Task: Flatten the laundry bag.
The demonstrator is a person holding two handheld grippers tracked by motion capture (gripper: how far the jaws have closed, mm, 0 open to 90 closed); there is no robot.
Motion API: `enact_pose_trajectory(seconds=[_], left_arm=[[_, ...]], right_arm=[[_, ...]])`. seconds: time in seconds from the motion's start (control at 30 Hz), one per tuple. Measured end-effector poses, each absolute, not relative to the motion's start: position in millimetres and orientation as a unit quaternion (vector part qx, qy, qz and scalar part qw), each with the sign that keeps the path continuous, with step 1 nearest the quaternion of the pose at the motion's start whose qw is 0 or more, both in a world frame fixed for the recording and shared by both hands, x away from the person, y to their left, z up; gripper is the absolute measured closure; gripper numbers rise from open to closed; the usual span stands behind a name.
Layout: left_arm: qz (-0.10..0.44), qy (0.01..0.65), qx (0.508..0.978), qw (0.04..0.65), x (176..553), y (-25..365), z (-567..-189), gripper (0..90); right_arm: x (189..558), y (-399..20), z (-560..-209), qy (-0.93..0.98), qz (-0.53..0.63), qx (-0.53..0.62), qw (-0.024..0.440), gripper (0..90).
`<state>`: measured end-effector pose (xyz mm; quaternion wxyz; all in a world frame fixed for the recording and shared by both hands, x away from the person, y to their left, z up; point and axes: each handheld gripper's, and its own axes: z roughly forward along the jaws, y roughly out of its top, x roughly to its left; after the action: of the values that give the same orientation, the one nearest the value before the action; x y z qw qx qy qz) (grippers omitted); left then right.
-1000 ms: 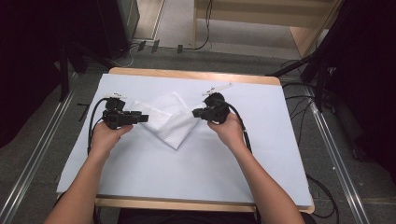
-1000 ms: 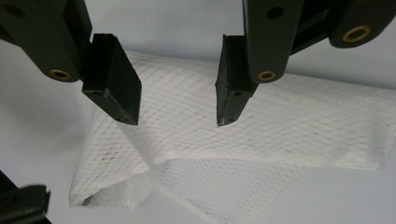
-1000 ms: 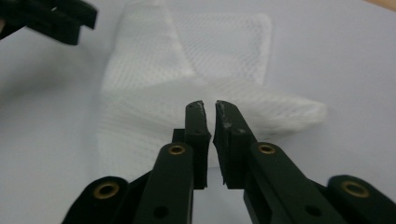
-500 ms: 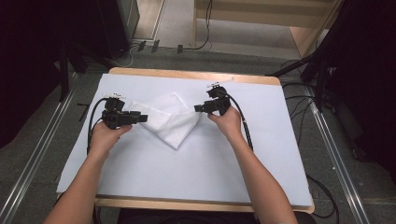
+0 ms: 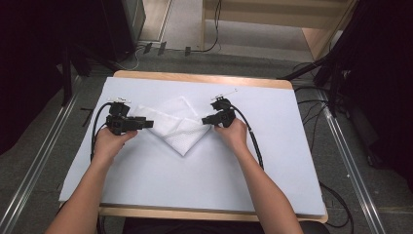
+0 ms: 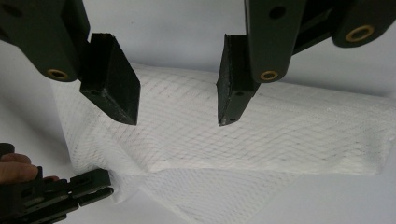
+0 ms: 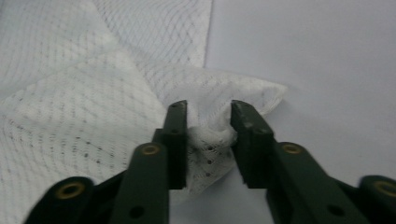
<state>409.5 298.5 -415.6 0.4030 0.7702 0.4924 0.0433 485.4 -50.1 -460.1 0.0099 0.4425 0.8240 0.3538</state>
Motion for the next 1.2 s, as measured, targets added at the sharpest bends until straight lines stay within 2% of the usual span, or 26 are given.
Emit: enact_pose_trajectory(seconds=[0.03, 0.1, 0.4, 0.57, 0.93, 1.2], left_arm=[[0.044, 0.493, 0.771, 0.402, 409.6, 299.2, -415.7, 50.2], [0.044, 0.493, 0.77, 0.403, 409.6, 299.9, -415.8, 50.2], [0.052, 0.497, 0.765, 0.406, 408.4, 305.9, -412.4, 50.2], [0.056, 0.503, 0.759, 0.409, 406.6, 311.9, -409.5, 50.0], [0.063, 0.508, 0.756, 0.407, 405.0, 317.1, -408.0, 49.9], [0.062, 0.509, 0.755, 0.409, 405.5, 316.7, -408.3, 49.8]], right_arm=[[484.2, -49.0, -459.5, 0.826, 0.354, 0.439, 0.01, 78.7], [481.6, -47.1, -455.3, 0.827, 0.36, 0.431, 0.008, 80.7], [451.1, -39.8, -406.4, 0.818, 0.432, 0.379, 0.015, 81.0], [427.6, -28.4, -391.0, 0.821, 0.459, 0.341, 0.006, 80.9], [383.7, 3.7, -397.1, 0.835, 0.466, 0.293, -0.02, 81.0], [367.8, 24.9, -416.3, 0.846, 0.454, 0.277, -0.045, 80.9]])
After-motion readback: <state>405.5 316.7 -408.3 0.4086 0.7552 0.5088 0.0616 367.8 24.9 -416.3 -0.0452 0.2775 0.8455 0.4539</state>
